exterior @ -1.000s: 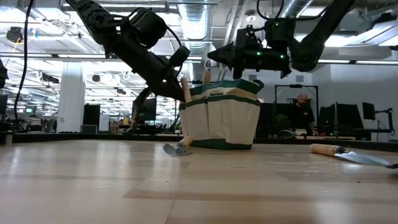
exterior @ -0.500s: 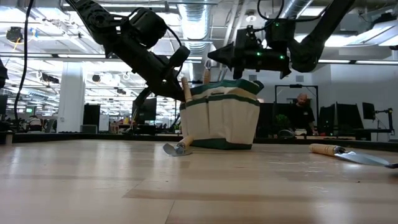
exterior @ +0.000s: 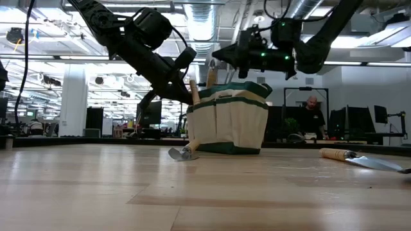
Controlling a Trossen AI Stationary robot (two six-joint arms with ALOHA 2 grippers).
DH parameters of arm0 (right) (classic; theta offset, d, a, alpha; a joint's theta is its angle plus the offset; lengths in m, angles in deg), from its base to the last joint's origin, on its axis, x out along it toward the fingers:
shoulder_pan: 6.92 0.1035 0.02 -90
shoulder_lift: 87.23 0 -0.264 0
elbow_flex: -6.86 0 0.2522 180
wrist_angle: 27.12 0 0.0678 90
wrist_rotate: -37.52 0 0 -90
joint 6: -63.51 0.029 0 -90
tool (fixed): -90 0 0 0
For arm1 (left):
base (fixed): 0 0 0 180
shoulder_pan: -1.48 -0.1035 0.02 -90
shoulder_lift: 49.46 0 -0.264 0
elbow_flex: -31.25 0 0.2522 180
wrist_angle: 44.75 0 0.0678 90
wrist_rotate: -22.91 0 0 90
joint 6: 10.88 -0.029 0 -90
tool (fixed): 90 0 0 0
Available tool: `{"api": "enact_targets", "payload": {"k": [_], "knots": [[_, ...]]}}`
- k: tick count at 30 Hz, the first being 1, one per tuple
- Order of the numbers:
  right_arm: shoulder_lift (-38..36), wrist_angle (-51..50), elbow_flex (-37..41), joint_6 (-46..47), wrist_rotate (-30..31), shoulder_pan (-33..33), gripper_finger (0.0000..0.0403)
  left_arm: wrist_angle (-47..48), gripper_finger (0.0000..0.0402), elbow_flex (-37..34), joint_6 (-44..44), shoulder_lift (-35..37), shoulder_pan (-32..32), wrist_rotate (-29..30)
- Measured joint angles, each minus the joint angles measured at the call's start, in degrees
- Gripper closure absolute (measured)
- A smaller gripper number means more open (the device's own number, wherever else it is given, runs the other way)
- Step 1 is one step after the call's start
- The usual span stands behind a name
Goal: Pick & Place Garden tools in Gardening bag
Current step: Put the brown trowel into the gardening bag
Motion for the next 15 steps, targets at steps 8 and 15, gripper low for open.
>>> {"api": "enact_targets", "payload": {"k": [8,15], "knots": [[6.0,-1.0,-2.7,3.7,-2.2,0.3,0.0403,-0.3,0.0394,0.0,0.0,0.0,0.0,-0.2],[3.6,-7.6,-2.7,-1.4,-2.2,-1.2,0.0403,-0.4,0.0394,0.0,-0.5,0.0,0.0,-0.1]]}}
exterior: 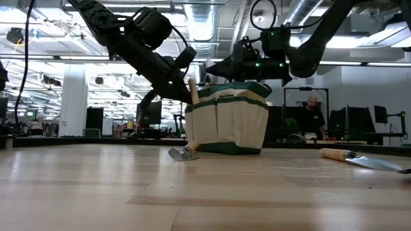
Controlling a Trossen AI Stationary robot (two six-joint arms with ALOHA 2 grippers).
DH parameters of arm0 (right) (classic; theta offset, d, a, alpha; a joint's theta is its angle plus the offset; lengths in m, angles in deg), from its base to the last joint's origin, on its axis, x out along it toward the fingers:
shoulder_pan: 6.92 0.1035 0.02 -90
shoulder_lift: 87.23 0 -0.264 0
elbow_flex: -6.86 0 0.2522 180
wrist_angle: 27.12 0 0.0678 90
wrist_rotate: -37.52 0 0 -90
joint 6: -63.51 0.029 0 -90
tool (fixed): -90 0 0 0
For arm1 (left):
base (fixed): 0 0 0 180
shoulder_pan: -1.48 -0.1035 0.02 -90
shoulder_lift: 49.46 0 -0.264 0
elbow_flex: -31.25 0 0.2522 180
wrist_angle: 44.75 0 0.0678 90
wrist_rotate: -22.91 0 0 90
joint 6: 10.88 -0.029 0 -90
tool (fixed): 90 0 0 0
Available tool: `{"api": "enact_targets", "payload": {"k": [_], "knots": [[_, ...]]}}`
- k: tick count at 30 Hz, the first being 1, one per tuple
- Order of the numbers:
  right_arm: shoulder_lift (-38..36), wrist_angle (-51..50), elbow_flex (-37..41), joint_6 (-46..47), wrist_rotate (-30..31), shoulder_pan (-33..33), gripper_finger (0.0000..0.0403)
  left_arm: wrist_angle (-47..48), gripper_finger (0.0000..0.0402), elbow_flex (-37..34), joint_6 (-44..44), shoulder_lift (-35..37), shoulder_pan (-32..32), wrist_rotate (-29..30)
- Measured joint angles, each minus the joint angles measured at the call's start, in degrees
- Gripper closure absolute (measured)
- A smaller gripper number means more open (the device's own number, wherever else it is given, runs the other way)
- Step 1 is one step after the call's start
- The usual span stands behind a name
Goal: Pick & Place Garden tools in Gardening bag
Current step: Put the brown trowel into the gardening bag
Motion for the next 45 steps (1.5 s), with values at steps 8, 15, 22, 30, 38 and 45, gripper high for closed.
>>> {"api": "enact_targets", "payload": {"k": [8,15,22,30,38,45], "knots": [[1.3,-0.7,0.3,-0.3,-1.9,-0.2,0.0403,-0.1,0.0394,0.0,-1.2,0.0,0.0,0.1],[1.3,-1.2,0.5,-0.9,-1.9,0.1,0.0403,-0.2,0.0394,0.0,-1.3,0.0,0.0,0.1],[6.2,2.2,0.7,1.6,-1.9,0.4,0.0403,-0.2,0.0394,0.0,-1.4,0.0,0.0,0.1],[7.5,3.5,0.7,2.6,-2.1,0.2,0.0403,-0.2,0.0394,0.0,-1.5,0.0,0.0,0.1],[7.6,1.2,0.6,2.0,-4.3,-0.2,0.0403,-0.2,0.0394,0.0,-1.8,0.0,0.0,0.1],[7.6,1.0,0.6,0.6,-5.0,-0.8,0.0401,-0.2,0.0394,0.0,-2.6,0.0,0.0,0.1]]}}
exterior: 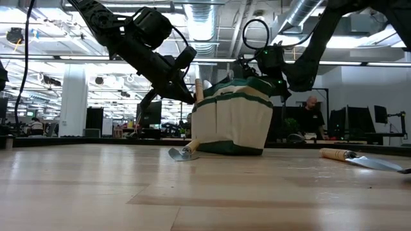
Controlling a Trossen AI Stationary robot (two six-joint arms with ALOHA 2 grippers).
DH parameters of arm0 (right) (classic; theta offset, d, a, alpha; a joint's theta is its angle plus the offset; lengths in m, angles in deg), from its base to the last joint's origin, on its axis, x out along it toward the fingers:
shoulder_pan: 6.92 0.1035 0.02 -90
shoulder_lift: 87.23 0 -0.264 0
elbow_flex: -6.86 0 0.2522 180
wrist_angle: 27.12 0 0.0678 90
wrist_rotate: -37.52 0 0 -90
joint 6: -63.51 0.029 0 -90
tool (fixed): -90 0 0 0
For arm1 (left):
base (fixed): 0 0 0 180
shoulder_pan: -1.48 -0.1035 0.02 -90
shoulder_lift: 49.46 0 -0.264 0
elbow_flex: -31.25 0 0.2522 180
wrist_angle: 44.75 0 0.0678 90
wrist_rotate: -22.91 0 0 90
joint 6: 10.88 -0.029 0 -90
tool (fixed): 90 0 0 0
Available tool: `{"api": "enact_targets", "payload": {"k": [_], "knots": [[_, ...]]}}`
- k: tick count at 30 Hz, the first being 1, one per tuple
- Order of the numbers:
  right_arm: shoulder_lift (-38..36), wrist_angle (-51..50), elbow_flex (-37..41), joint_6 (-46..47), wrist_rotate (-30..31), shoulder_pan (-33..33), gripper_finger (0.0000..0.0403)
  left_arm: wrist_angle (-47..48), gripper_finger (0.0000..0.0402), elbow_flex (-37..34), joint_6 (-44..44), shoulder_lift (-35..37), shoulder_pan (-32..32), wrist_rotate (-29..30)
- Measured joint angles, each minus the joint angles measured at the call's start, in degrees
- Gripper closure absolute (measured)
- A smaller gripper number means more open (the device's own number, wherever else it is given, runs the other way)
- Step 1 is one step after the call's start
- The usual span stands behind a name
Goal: Pick & Place Garden tools in Gardening bag
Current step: Put the brown trowel into the gardening bag, then adjust the gardening bag
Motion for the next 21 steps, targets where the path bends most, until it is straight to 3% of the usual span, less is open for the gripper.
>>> {"api": "enact_targets", "payload": {"k": [10,21], "knots": [[-2.1,-6.0,0.2,-0.7,-0.1,-2.9,0.0347,0.0,0.0394,0.0,-0.1,0.0,0.0,0.0],[-16.7,-23.0,0.2,-9.7,-0.9,-4.9,0.0277,-0.1,0.0394,0.0,-1.5,0.0,0.0,0.0]]}}
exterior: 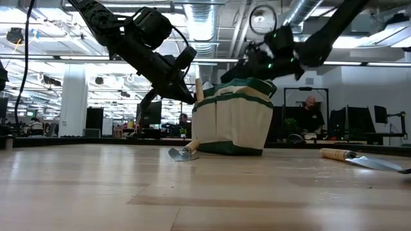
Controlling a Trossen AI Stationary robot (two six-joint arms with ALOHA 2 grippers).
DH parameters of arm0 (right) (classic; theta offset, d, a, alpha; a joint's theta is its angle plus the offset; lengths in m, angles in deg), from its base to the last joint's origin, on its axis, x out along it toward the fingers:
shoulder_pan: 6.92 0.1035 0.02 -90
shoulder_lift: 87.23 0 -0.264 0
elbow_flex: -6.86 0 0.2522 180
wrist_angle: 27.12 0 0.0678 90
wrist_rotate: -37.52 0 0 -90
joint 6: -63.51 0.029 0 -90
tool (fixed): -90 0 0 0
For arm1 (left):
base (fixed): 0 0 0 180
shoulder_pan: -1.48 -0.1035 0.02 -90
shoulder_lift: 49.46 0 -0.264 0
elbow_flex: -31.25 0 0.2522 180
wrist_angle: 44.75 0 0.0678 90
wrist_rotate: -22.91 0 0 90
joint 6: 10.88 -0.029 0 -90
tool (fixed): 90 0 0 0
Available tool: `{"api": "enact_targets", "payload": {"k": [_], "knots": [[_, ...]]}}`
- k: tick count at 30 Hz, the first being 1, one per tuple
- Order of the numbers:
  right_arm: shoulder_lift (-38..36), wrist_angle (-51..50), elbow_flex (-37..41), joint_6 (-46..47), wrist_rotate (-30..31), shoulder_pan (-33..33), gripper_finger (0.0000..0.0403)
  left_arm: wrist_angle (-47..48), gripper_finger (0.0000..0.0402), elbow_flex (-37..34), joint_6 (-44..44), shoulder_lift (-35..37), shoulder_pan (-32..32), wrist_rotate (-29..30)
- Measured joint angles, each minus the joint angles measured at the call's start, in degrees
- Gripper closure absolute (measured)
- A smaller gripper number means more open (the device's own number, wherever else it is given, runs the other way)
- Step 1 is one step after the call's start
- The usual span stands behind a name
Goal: Pick & Place Garden tools in Gardening bag
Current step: Adjust the gardening bag
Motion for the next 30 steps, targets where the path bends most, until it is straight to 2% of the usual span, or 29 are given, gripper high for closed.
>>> {"api": "enact_targets", "payload": {"k": [4,8,13,17,23,30], "knots": [[-8.9,-14.3,0.0,-2.1,3.5,0.8,0.0238,-0.1,0.0394,0.0,0.0,0.0,0.0,0.0],[-16.2,-28.5,-0.1,-3.9,12.9,5.5,0.0201,0.2,0.0394,0.0,-0.3,0.4,0.0,-1.8],[-19.1,-33.7,-0.1,-2.3,21.3,11.3,0.0177,1.1,0.0397,0.0,-2.8,3.7,0.0,-2.7],[-16.4,-33.7,-0.6,-2.0,25.1,13.0,0.0175,5.1,0.0398,0.0,-3.8,7.7,0.0,-0.2],[-6.9,-34.2,-6.0,-2.4,24.0,13.0,0.0175,11.2,0.0398,0.0,-4.8,13.1,0.0,2.4],[1.8,-44.2,-14.6,-2.8,22.8,13.6,0.0176,13.1,0.0398,0.0,-6.4,15.1,0.0,3.3]]}}
